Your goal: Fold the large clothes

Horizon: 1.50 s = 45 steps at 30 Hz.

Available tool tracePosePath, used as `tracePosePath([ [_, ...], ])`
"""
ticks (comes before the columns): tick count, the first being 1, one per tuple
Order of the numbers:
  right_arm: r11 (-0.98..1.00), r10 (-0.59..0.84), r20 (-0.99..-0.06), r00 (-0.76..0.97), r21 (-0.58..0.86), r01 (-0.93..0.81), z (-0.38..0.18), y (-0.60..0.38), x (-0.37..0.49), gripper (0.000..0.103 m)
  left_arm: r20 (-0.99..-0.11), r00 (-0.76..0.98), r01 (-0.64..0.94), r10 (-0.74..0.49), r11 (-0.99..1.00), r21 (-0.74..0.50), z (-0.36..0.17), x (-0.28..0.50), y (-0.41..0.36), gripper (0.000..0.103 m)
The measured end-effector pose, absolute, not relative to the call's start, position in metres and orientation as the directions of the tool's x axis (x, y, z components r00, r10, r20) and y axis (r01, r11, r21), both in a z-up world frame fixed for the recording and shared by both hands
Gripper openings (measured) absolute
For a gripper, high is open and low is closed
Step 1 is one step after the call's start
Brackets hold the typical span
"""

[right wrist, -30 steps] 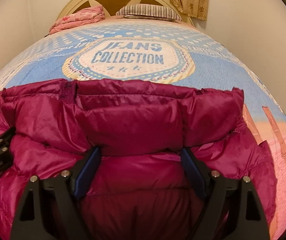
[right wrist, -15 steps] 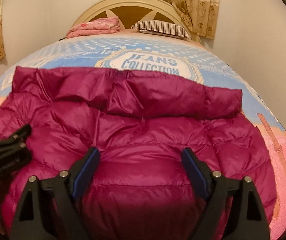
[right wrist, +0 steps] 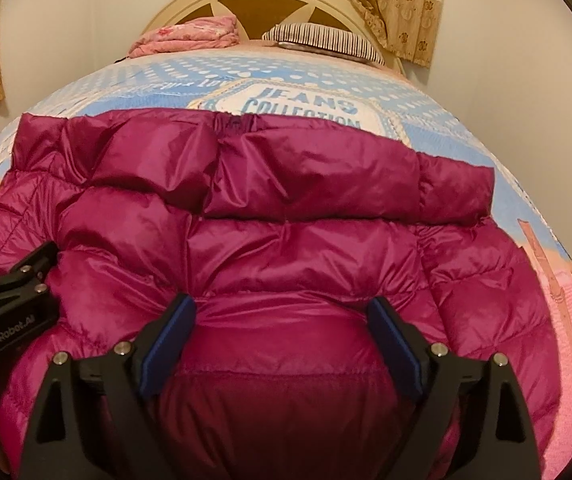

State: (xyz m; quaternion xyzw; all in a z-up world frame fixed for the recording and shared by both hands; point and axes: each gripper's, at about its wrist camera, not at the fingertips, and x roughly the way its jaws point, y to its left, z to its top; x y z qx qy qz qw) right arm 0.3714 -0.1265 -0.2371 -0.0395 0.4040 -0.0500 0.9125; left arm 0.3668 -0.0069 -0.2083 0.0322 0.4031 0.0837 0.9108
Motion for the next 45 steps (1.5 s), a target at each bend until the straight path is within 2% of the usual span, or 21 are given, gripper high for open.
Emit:
tracePosePath([
  [3, 0.995, -0.101, -0.714, 0.693, -0.072, 0.071, -0.219, -0.128, 0.346, 0.089, -0.697, 0.703, -0.141, 0.142, 0.988, 0.059, -0.188, 0.329, 0.014, 0.1],
  [6, 0.996, -0.082, -0.689, 0.72, -0.07, 0.047, -0.208, -0.128, 0.31, 0.09, -0.652, 0.728, -0.217, 0.212, 0.973, 0.075, -0.18, 0.285, 0.037, 0.1],
  [9, 0.996, -0.082, -0.683, 0.726, -0.074, 0.042, -0.216, -0.126, 0.28, 0.093, -0.693, 0.693, -0.284, 0.198, 0.959, -0.01, -0.19, 0.261, 0.062, 0.1],
  [11, 0.997, -0.076, -0.695, 0.715, -0.07, 0.038, -0.229, -0.122, 0.278, 0.093, -0.736, 0.664, -0.301, 0.133, 0.948, -0.1, -0.203, 0.257, 0.071, 0.1],
  [13, 0.996, -0.087, -0.691, 0.718, -0.085, 0.038, -0.235, -0.12, 0.279, 0.093, -0.759, 0.645, -0.297, 0.091, 0.945, -0.139, -0.21, 0.257, 0.07, 0.1],
  [18, 0.996, -0.081, -0.725, 0.684, -0.082, 0.031, -0.241, -0.121, 0.289, 0.095, -0.752, 0.658, -0.263, 0.034, 0.946, -0.188, -0.216, 0.26, 0.054, 0.1],
  [19, 0.996, -0.079, -0.728, 0.681, -0.079, 0.032, -0.24, -0.122, 0.291, 0.095, -0.749, 0.662, -0.252, 0.023, 0.948, -0.193, -0.216, 0.262, 0.051, 0.094],
  [20, 0.997, -0.078, -0.729, 0.68, -0.077, 0.033, -0.241, -0.122, 0.292, 0.095, -0.749, 0.663, -0.228, -0.007, 0.95, -0.211, -0.217, 0.264, 0.048, 0.074],
  [21, 0.996, -0.081, -0.729, 0.68, -0.08, 0.033, -0.241, -0.122, 0.291, 0.095, -0.748, 0.664, -0.217, -0.015, 0.953, -0.212, -0.215, 0.265, 0.045, 0.07],
  [22, 0.996, -0.086, -0.727, 0.681, -0.086, 0.034, -0.24, -0.119, 0.289, 0.095, -0.743, 0.669, -0.214, 0.003, 0.958, -0.189, -0.213, 0.264, 0.043, 0.058],
  [23, 0.995, -0.091, -0.726, 0.681, -0.093, 0.034, -0.24, -0.119, 0.288, 0.095, -0.735, 0.678, -0.191, -0.005, 0.964, -0.183, -0.21, 0.264, 0.039, 0.041],
  [25, 0.995, -0.095, -0.725, 0.682, -0.097, 0.035, -0.24, -0.118, 0.286, 0.095, -0.724, 0.689, -0.161, -0.036, 0.966, -0.201, -0.206, 0.261, 0.04, 0.021],
  [26, 0.994, -0.096, -0.725, 0.682, -0.099, 0.035, -0.24, -0.118, 0.285, 0.095, -0.718, 0.694, -0.147, -0.049, 0.967, -0.208, -0.203, 0.26, 0.04, 0.016],
  [31, 0.993, -0.108, -0.726, 0.68, -0.107, 0.043, -0.24, -0.114, 0.287, 0.095, -0.683, 0.729, -0.122, -0.042, 0.974, -0.19, -0.192, 0.249, 0.042, 0.008],
  [40, 0.994, -0.1, -0.733, 0.673, -0.106, 0.033, -0.235, -0.081, 0.285, 0.096, -0.616, 0.788, -0.153, -0.02, 0.962, -0.227, -0.155, 0.226, 0.089, 0.006],
  [45, 0.99, -0.049, -0.714, 0.698, -0.129, -0.063, -0.233, -0.028, 0.279, 0.096, -0.565, 0.823, -0.175, 0.053, 0.971, -0.164, -0.132, 0.214, 0.112, 0.006],
])
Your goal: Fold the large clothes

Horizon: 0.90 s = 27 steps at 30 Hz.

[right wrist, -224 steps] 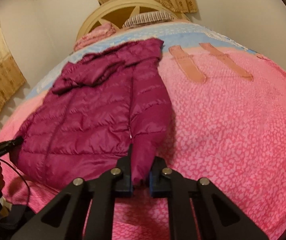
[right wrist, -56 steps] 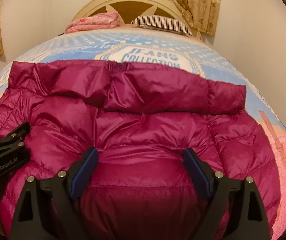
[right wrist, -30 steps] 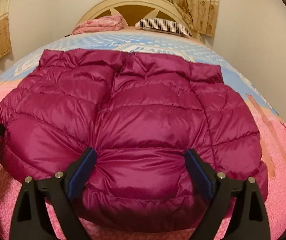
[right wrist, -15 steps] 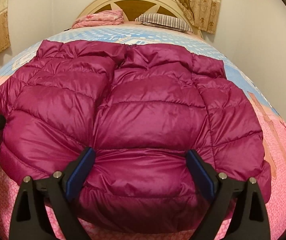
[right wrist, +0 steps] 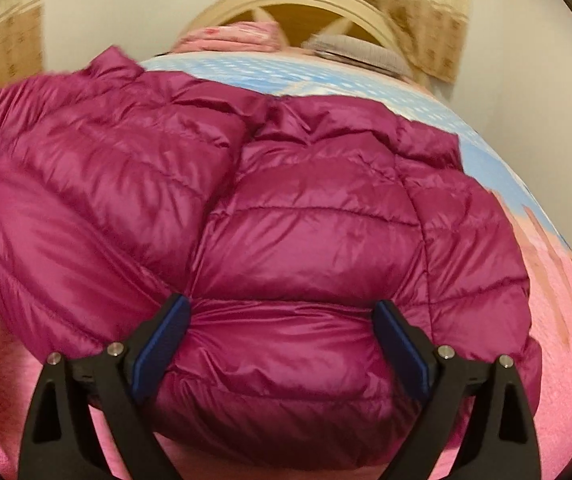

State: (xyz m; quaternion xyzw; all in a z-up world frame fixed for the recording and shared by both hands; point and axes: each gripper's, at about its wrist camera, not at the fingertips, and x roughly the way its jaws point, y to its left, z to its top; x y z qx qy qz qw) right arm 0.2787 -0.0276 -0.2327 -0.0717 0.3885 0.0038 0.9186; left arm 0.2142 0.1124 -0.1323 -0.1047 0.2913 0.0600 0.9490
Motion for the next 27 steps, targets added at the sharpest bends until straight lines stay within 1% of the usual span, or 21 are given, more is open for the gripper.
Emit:
tracePosePath([
  [3, 0.984, 0.004, -0.71, 0.704, -0.123, -0.129, -0.229, -0.01, 0.278, 0.096, -0.549, 0.833, -0.166, 0.07, 0.978, -0.128, -0.123, 0.215, 0.111, 0.006],
  [5, 0.986, 0.054, -0.716, 0.696, -0.07, -0.149, -0.224, -0.021, 0.275, 0.095, -0.536, 0.84, -0.157, 0.082, 0.983, -0.096, -0.117, 0.218, 0.102, 0.006],
  [6, 0.987, 0.088, -0.721, 0.687, -0.031, -0.16, -0.219, -0.033, 0.273, 0.094, -0.529, 0.844, -0.15, 0.083, 0.985, -0.086, -0.114, 0.219, 0.097, 0.006],
  [8, 0.987, 0.117, -0.718, 0.686, 0.009, -0.159, -0.21, -0.056, 0.265, 0.094, -0.505, 0.859, -0.127, 0.08, 0.99, -0.059, -0.105, 0.219, 0.081, 0.006],
  [11, 0.997, 0.07, -0.684, 0.726, 0.015, -0.081, -0.19, -0.11, 0.247, 0.094, -0.459, 0.887, -0.072, 0.055, 0.997, -0.018, -0.092, 0.217, 0.05, 0.006],
  [12, 0.999, 0.024, -0.681, 0.732, 0.0, -0.032, -0.185, -0.135, 0.243, 0.094, -0.448, 0.893, -0.051, 0.041, 0.999, -0.01, -0.089, 0.214, 0.044, 0.006],
  [16, 0.993, -0.11, -0.691, 0.714, -0.043, 0.112, -0.184, -0.208, 0.233, 0.094, -0.411, 0.911, 0.067, -0.043, 0.997, 0.043, -0.077, 0.21, -0.009, 0.006],
  [18, 0.981, -0.168, -0.709, 0.685, -0.053, 0.186, -0.188, -0.247, 0.229, 0.094, -0.411, 0.907, 0.129, -0.089, 0.989, 0.07, -0.076, 0.208, -0.037, 0.006],
  [24, 0.936, -0.288, -0.735, 0.614, -0.079, 0.344, -0.195, -0.325, 0.19, 0.094, -0.464, 0.862, 0.321, -0.204, 0.928, 0.189, -0.101, 0.202, -0.121, 0.006],
  [27, 0.91, -0.319, -0.74, 0.591, -0.065, 0.41, -0.193, -0.354, 0.178, 0.094, -0.531, 0.815, 0.398, -0.232, 0.89, 0.222, -0.128, 0.202, -0.154, 0.006],
])
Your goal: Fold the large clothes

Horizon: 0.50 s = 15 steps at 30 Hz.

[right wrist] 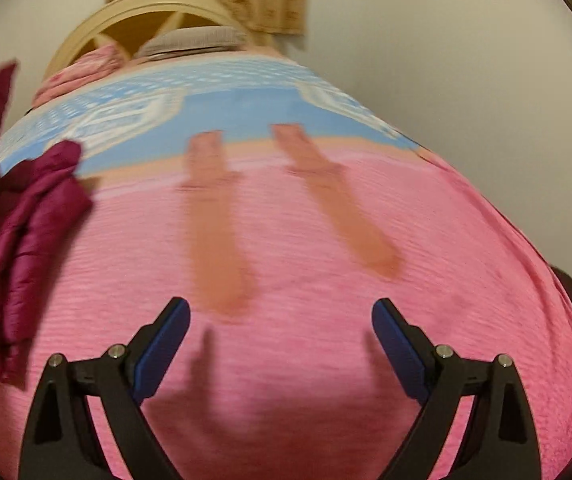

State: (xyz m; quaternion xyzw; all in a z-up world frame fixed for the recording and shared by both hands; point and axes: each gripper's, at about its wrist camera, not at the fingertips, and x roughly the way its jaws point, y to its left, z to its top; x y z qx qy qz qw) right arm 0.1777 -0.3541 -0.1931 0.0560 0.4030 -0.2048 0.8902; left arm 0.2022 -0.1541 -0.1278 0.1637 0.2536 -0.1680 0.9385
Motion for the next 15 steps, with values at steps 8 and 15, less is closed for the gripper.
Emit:
tracePosePath([
  [8, 0.897, -0.283, -0.745, 0.604, 0.018, 0.442, -0.205, -0.373, 0.166, 0.094, -0.6, 0.783, 0.433, -0.165, 0.837, 0.335, -0.179, 0.2, -0.196, 0.02],
  [15, 0.904, -0.251, -0.746, 0.617, 0.046, 0.424, -0.211, -0.377, 0.163, 0.095, -0.566, 0.78, 0.514, -0.265, 0.789, 0.338, -0.15, 0.16, -0.216, 0.07],
])
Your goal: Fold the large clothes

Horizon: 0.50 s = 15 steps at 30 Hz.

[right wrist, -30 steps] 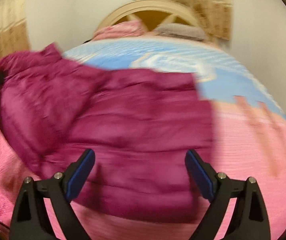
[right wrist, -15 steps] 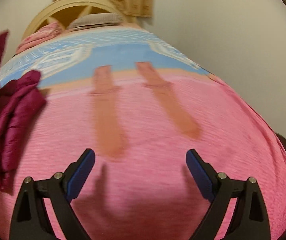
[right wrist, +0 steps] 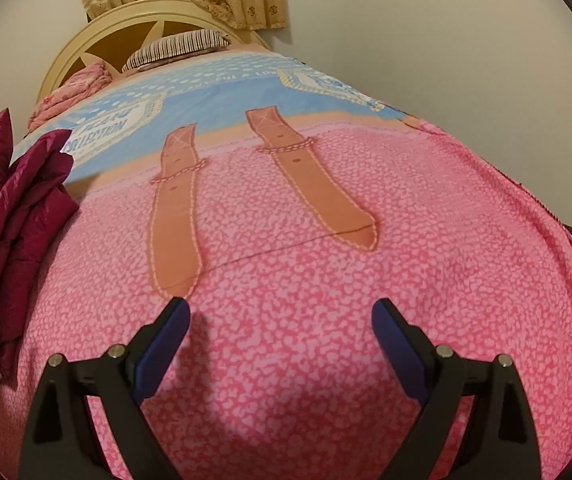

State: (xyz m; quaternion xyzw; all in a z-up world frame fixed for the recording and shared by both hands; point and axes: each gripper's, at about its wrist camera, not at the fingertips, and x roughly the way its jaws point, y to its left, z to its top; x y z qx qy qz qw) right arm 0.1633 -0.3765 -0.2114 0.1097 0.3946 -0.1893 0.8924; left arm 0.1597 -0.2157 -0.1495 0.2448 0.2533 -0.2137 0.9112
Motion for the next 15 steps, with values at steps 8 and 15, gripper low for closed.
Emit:
tracePosePath([
  [8, 0.912, -0.246, -0.743, 0.622, 0.039, 0.408, -0.215, -0.373, 0.167, 0.095, -0.471, 0.863, 0.34, -0.182, 0.899, 0.276, -0.097, 0.182, -0.141, 0.071],
  [15, 0.928, -0.199, -0.724, 0.661, 0.076, 0.364, -0.202, -0.352, 0.174, 0.092, -0.484, 0.869, 0.001, 0.101, 0.979, 0.205, -0.101, 0.263, -0.037, 0.076],
])
